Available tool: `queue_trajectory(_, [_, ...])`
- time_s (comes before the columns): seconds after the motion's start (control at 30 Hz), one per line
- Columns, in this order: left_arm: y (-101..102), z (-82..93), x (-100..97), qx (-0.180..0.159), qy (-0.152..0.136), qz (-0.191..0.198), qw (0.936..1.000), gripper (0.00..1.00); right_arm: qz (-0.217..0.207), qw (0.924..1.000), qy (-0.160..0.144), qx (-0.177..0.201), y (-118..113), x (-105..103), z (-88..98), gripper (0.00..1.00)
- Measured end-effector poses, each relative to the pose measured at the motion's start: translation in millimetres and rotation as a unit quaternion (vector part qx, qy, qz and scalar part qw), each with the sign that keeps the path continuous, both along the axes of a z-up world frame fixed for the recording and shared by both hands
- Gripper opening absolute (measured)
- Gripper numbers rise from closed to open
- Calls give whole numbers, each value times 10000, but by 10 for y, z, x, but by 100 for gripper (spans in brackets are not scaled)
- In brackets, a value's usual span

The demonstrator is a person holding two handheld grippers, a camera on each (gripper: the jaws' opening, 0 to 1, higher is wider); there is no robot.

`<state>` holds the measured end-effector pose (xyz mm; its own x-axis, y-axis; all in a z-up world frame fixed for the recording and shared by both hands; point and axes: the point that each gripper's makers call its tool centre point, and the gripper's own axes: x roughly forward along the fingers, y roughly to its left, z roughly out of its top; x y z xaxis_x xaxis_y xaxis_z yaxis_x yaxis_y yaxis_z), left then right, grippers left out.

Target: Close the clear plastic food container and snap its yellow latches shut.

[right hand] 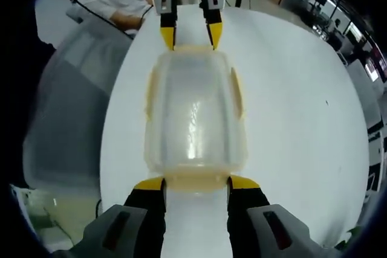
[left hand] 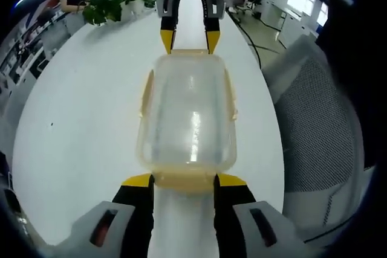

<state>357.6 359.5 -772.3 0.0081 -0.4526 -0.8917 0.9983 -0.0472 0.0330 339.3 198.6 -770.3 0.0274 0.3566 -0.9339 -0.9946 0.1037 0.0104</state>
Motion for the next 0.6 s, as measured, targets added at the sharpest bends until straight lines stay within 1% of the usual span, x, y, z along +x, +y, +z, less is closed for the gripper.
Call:
queue_trajectory(0.13, [-69,-1,0,-1,-42,-15,10000,37,-6,10000,-43,2,-69,-8,1,38])
queue_trajectory(0.3, [-158,-14,-20,-9,-39,-43,10000,37,-1,10000,-56,-9,-159,-28,-46,38])
queue_trajectory(0.37, [-186,-3,-26,4,-76,-77,9999,37,25,9999,-116,-20,-179,-39,-39,38])
queue_trajectory(0.53, [-198,-6,-41,36,-75,-110,9999,37,-23,9999,-108,56,-203,-79,-42,38])
queue_trajectory(0.6, [-214,-3,-34,54,-90,-100,9999,37,-15,9998,-173,49,-209,-68,-39,38])
